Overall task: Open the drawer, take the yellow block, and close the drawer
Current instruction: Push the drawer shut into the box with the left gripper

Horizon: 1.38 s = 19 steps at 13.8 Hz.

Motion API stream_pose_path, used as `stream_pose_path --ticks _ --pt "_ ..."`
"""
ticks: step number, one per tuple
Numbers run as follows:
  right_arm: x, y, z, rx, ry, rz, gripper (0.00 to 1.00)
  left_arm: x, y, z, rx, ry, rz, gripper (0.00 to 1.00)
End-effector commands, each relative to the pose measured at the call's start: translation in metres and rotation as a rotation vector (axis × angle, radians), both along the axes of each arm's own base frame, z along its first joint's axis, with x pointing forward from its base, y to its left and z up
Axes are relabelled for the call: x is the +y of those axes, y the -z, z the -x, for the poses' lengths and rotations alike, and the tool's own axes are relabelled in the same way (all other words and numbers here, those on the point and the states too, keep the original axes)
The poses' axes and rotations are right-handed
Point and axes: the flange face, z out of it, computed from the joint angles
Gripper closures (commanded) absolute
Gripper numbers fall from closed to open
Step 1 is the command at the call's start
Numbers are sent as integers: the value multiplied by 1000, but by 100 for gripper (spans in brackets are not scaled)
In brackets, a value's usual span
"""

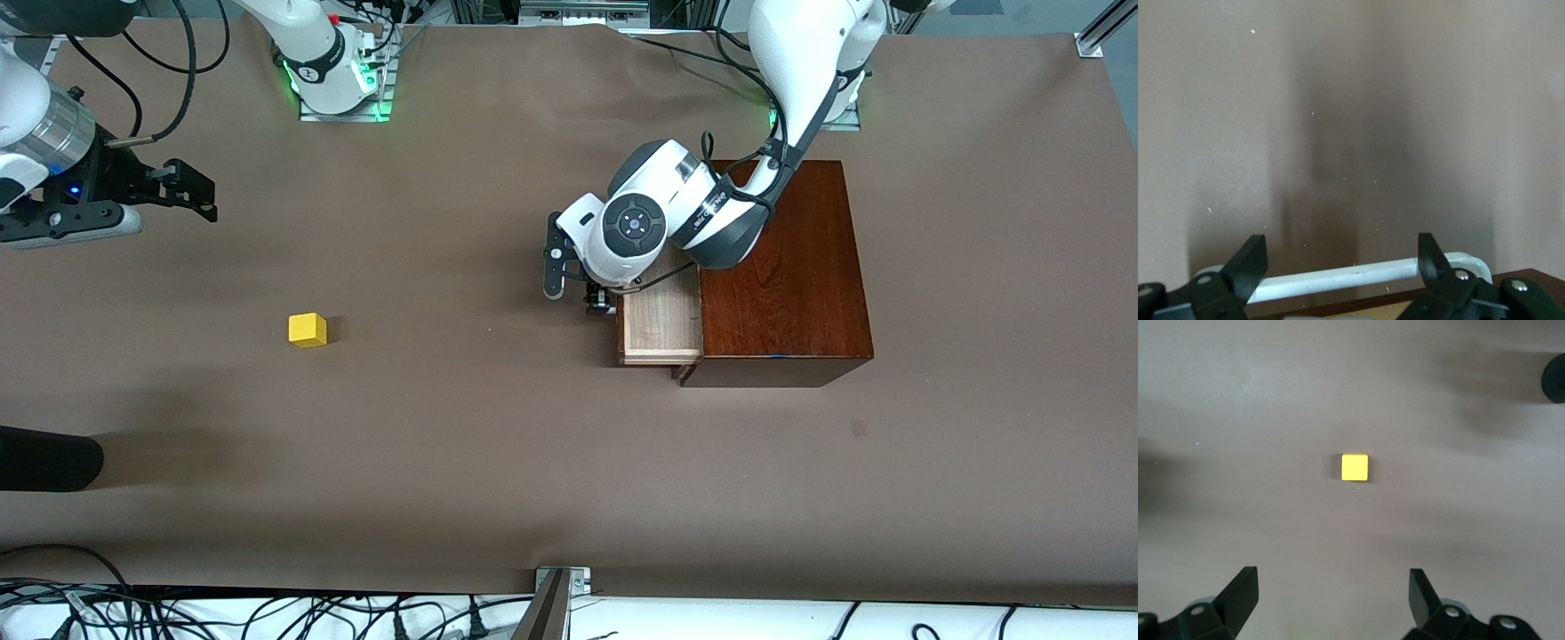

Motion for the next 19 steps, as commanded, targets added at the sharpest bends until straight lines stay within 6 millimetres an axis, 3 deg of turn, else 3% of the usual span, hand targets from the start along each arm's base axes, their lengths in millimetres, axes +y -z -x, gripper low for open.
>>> stream_pose_path --ticks 1,5,9,14,19 --pt "-3 -1 -11 30 18 13 0 16 -3 -1 24 54 -105 0" --pt "-17 -21 -12 11 31 25 0 32 2 10 119 83 -212 0" --pt "-10 -24 -15 -8 27 41 0 55 11 7 136 101 -328 0" --pt "-16 -24 -17 -21 42 31 0 74 10 -2 152 68 -359 0" --pt "-12 -26 -18 -32 37 22 0 82 9 -6 160 55 -376 0"
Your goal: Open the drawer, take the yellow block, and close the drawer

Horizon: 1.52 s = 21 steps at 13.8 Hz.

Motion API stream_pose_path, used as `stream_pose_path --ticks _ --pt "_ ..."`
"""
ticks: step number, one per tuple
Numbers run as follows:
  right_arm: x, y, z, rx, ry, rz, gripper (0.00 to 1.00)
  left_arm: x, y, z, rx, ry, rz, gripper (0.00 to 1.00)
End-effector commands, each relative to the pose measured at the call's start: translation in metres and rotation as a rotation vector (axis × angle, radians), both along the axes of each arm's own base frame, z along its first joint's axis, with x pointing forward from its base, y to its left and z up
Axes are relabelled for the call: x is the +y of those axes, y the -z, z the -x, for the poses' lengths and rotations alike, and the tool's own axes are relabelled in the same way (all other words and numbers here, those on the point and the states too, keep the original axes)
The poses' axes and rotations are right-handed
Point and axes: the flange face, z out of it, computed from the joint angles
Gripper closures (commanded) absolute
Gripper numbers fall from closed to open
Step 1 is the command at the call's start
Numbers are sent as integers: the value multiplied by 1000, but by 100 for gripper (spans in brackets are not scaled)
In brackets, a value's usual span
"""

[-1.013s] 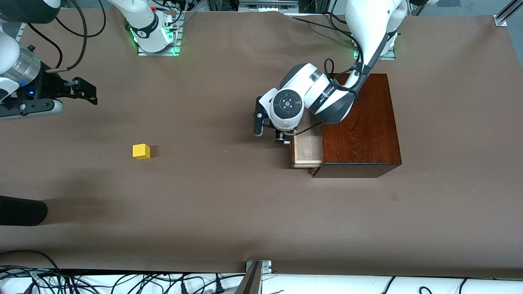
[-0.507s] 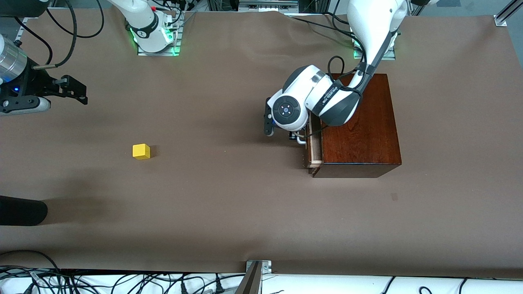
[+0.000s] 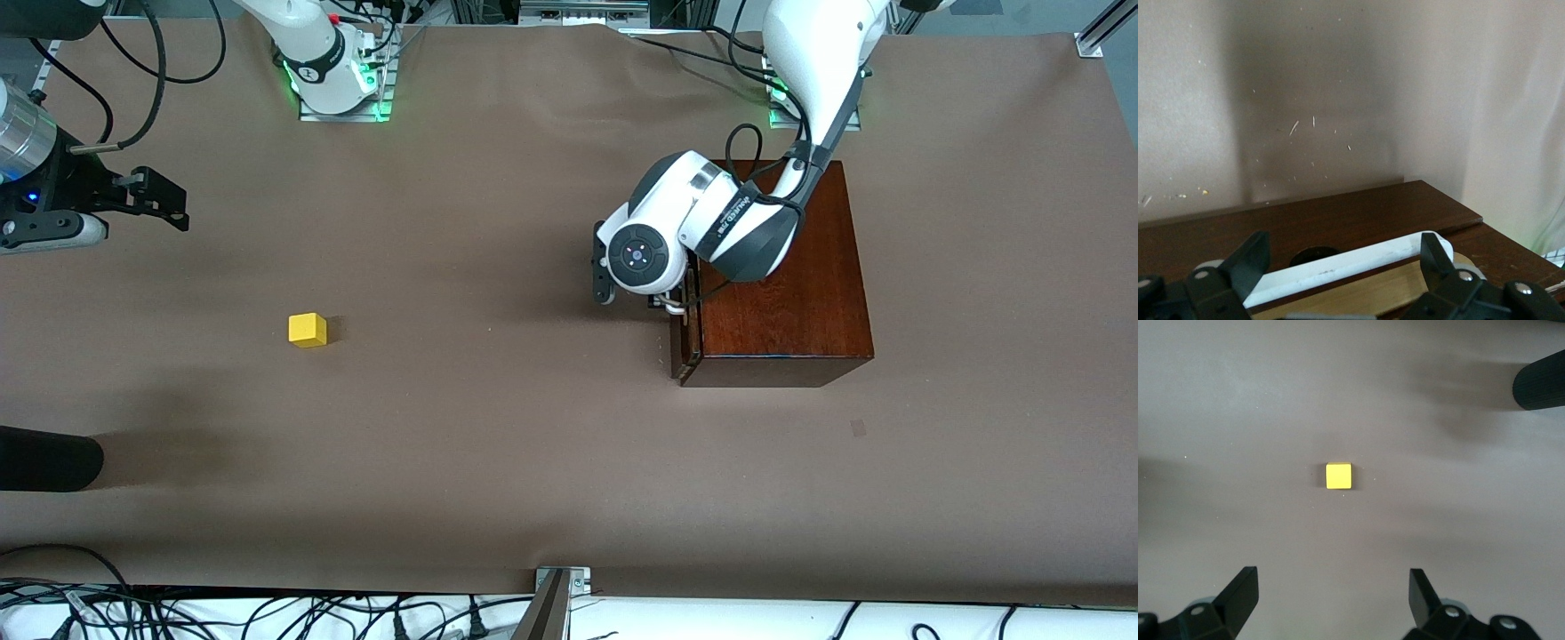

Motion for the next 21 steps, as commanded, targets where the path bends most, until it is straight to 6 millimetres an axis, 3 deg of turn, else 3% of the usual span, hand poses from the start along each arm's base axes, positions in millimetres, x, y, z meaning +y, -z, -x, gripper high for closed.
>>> stream_pose_path --ticks 1,6,10,11,14,16,17,19,21 --pt "2 -6 -3 -12 12 -3 0 16 2 -1 12 4 -55 0" --pt "6 -6 -4 -19 3 -3 0 25 -5 -2 25 -9 -67 0" --pt "9 -8 -5 -32 -1 -4 0 6 -22 4 13 -13 -18 0" --pt "9 -8 -5 -36 -2 -4 0 -4 -35 9 9 -31 17 0" --pt "10 -8 -6 -36 -2 -4 0 -18 -120 -7 -115 -155 104 0" --pt "10 -8 -6 -38 -4 -4 0 10 -157 -20 -185 -221 101 0" --pt "10 -8 -6 -38 -4 -4 0 40 -164 -38 -206 -273 92 0" --pt "12 -8 -6 -39 -10 -3 0 102 -206 -61 -288 -359 63 0" --pt "13 -9 -7 -50 -21 -4 0 159 -233 -79 -389 -417 -14 0"
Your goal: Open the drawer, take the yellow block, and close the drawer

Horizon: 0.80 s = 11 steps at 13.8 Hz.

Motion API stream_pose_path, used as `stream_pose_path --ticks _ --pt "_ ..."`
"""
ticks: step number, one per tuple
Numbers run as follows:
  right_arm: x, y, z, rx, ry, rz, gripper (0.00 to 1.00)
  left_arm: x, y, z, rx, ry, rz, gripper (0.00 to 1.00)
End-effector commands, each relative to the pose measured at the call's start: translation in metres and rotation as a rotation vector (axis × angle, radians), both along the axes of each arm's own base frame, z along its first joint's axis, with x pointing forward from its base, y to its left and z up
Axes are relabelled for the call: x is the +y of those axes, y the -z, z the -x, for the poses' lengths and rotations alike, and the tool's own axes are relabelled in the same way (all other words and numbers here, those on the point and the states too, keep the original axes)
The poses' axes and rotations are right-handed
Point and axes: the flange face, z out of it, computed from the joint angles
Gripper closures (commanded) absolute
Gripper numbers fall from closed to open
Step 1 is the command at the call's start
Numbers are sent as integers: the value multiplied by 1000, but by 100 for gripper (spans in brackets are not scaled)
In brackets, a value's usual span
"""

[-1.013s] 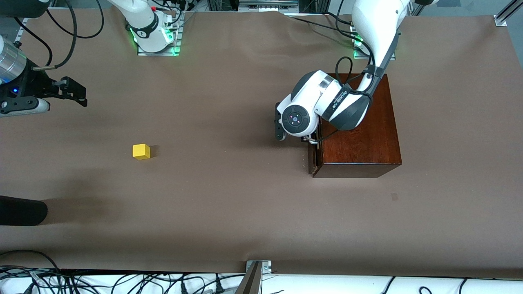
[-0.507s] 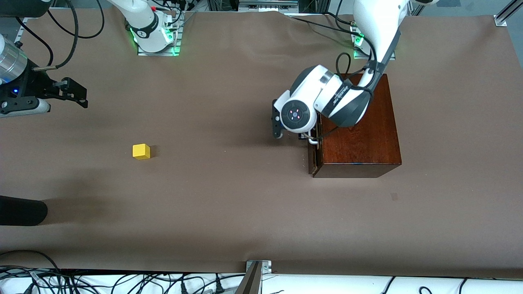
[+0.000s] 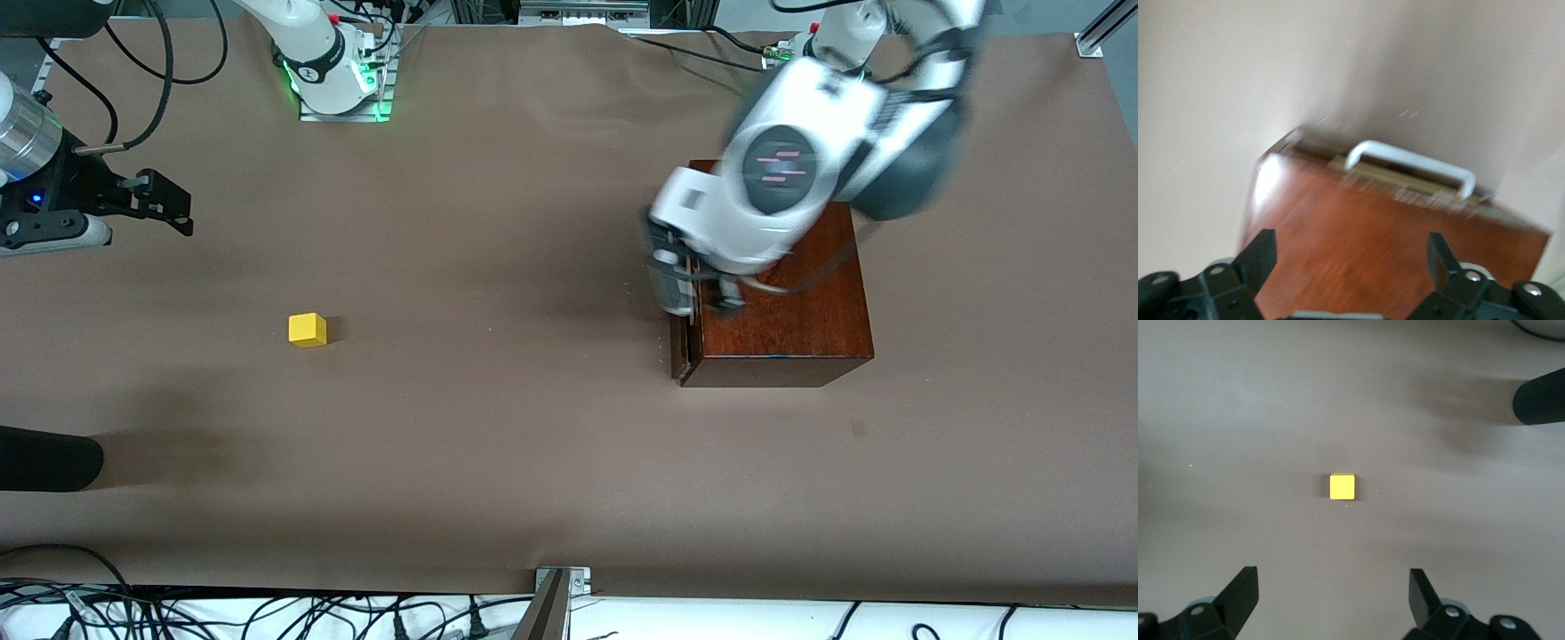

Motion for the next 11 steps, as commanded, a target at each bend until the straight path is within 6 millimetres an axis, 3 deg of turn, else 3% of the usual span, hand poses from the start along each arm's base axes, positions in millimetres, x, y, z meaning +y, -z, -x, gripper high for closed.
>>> stream_pose_path --ticks 1,2,3,6,9,11 --pt "4 -6 -3 -15 -3 -3 0 70 -45 -18 -95 -101 -74 0" --pt "4 -6 -3 -15 -5 -3 0 98 -66 -29 -146 -158 -74 0" --pt "4 -6 -3 -15 -1 -4 0 129 -74 -39 -165 -207 -70 0" --pt "4 -5 -2 -5 -4 -7 0 170 -89 -38 -193 -339 3 0" --pt "5 -6 -3 -14 -4 -9 0 224 -105 -4 -194 -719 3 0" --pt "6 -5 -3 -10 1 -42 0 242 -122 27 -197 -919 2 0"
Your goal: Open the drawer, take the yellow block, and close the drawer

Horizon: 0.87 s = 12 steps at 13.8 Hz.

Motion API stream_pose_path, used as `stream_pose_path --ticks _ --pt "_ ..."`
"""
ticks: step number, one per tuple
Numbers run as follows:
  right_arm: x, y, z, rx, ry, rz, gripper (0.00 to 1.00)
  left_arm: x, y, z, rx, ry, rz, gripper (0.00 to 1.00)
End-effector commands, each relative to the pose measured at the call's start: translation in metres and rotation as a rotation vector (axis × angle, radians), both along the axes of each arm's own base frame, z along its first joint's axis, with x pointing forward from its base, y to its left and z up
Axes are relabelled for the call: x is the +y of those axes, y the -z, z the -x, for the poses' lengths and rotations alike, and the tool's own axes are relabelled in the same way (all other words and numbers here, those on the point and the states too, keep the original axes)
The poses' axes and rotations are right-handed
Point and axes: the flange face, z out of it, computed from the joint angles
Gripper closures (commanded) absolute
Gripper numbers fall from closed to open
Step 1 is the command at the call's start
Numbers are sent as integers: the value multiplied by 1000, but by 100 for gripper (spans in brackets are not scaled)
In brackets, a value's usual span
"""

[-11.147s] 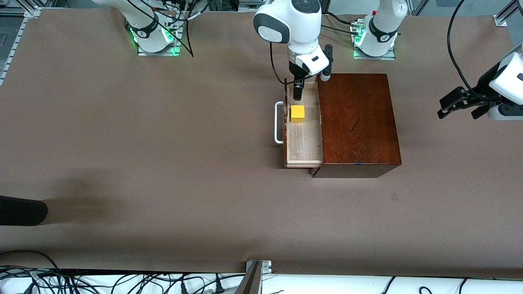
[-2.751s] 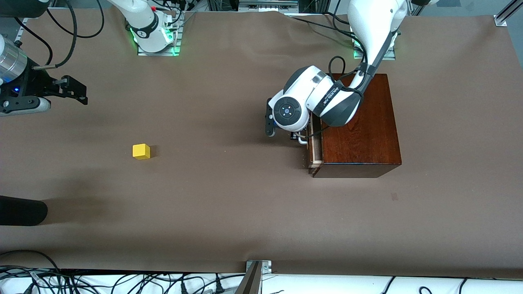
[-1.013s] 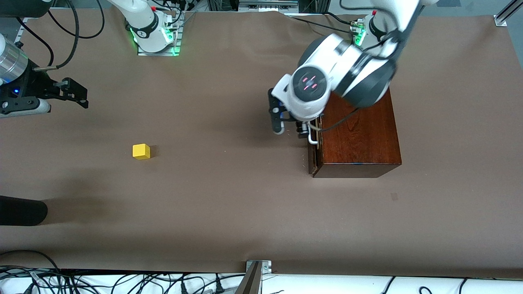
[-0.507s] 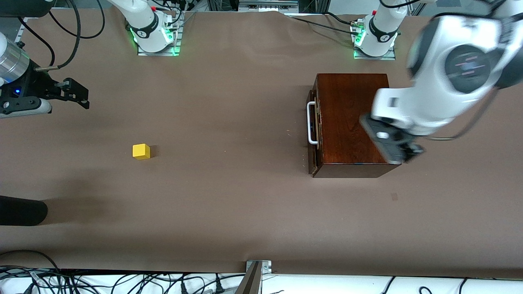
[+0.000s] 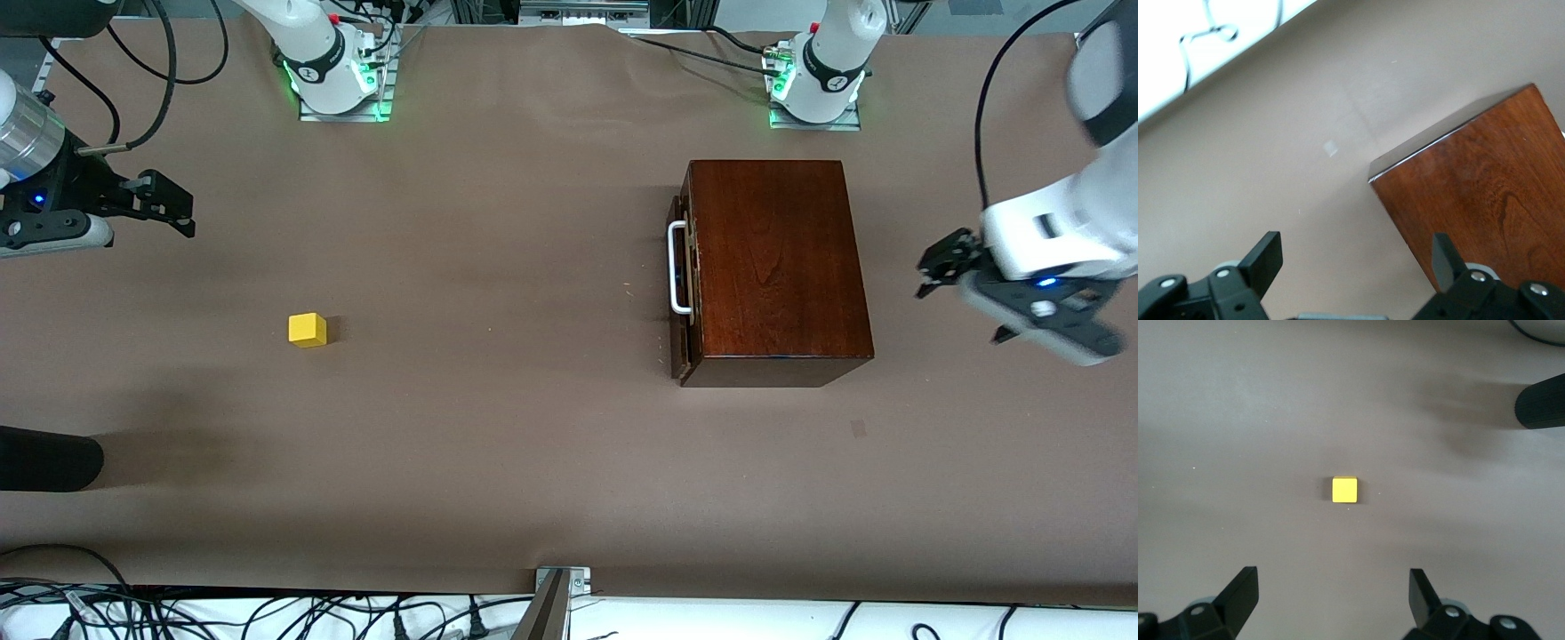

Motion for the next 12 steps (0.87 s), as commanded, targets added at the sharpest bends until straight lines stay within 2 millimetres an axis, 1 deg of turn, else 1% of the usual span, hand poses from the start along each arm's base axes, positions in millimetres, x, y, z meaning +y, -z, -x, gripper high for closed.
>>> stream_pose_path --ticks 1,2,4,5,6,7,9,11,12 --pt "2 -4 -2 -1 4 -30 0 23 -22 58 -1 -240 40 0" --pt "2 -4 -2 3 2 -28 0 34 -17 64 14 -307 39 0" --pt "2 -4 -1 5 0 -28 0 35 -11 77 42 -327 37 0" --pt "-1 -5 -1 3 2 -26 0 31 -6 93 78 -325 36 0" --pt "-1 -6 -1 2 2 -25 0 21 -2 94 63 -319 36 0" --pt "-1 -5 -1 3 5 -28 0 13 -4 94 49 -349 28 0" --pt "0 -5 -1 2 5 -28 0 11 -2 94 23 -459 -26 0" --pt "2 -5 -2 -6 0 -27 0 12 1 93 26 -471 -24 0" --pt "3 -6 -2 -6 -3 -23 0 17 1 92 19 -477 -20 0"
